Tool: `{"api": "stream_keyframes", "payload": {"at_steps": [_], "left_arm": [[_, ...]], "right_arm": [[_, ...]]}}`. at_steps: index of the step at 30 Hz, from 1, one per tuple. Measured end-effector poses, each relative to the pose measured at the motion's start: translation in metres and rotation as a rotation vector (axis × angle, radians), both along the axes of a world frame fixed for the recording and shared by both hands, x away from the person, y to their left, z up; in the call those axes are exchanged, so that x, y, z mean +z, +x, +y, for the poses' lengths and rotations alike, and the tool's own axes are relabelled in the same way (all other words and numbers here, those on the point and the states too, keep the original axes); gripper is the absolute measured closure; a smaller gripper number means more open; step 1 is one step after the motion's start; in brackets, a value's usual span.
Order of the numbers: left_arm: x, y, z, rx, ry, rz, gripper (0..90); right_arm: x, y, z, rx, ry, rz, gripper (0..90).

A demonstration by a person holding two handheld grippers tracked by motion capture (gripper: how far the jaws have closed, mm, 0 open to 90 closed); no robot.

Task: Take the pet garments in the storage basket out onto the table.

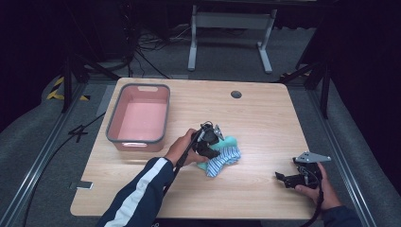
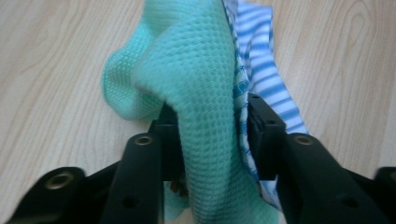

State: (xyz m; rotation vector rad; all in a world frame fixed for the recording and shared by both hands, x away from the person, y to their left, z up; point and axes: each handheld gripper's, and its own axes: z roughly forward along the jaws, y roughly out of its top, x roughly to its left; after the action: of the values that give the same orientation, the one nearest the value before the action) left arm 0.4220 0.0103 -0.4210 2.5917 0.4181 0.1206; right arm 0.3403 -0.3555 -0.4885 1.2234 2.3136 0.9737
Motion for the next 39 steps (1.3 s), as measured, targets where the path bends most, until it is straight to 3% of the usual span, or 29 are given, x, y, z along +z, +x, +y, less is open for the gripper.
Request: {"api": "stream_keyframes", "payload": {"at_steps": [2,5,7,12,20,25,27,29,35,39], "left_arm": [[0.001,-0.001,-0.001,0.009,0.006,-0.013,49.2],[0.008,-0.005,0.003,0.024,-0.021,-0.04,40.6],[0.015,-0.009,0.008,0.03,-0.034,-0.053,29.0],[0.031,-0.018,0.022,0.019,-0.057,-0.098,22.4],[0.043,-0.039,0.047,-0.005,-0.028,-0.178,20.5],[0.044,-0.052,0.066,-0.007,-0.005,-0.199,21.1],[0.043,-0.055,0.07,0.0,-0.001,-0.208,21.6],[0.042,-0.063,0.081,0.001,0.032,-0.239,21.7],[0.031,-0.074,0.102,0.009,0.073,-0.253,22.1],[0.024,-0.08,0.118,0.03,0.07,-0.254,22.0]], "right_arm": [[0.0,0.0,0.0,0.0,0.0,0.0,0.3],[0.0,0.0,0.0,0.0,0.0,0.0,0.3],[0.0,0.0,0.0,0.0,0.0,0.0,0.3],[0.0,0.0,0.0,0.0,0.0,0.0,0.3],[0.0,0.0,0.0,0.0,-0.001,0.0,0.3],[0.0,0.0,0.0,0.0,0.0,0.0,0.4],[0.0,0.0,0.0,0.0,0.0,0.0,0.3],[0.0,0.0,0.0,0.0,0.0,0.0,0.3],[0.0,0.0,0.0,0.0,0.0,0.0,0.3],[0.0,0.0,0.0,0.0,0.0,0.0,0.3]]}}
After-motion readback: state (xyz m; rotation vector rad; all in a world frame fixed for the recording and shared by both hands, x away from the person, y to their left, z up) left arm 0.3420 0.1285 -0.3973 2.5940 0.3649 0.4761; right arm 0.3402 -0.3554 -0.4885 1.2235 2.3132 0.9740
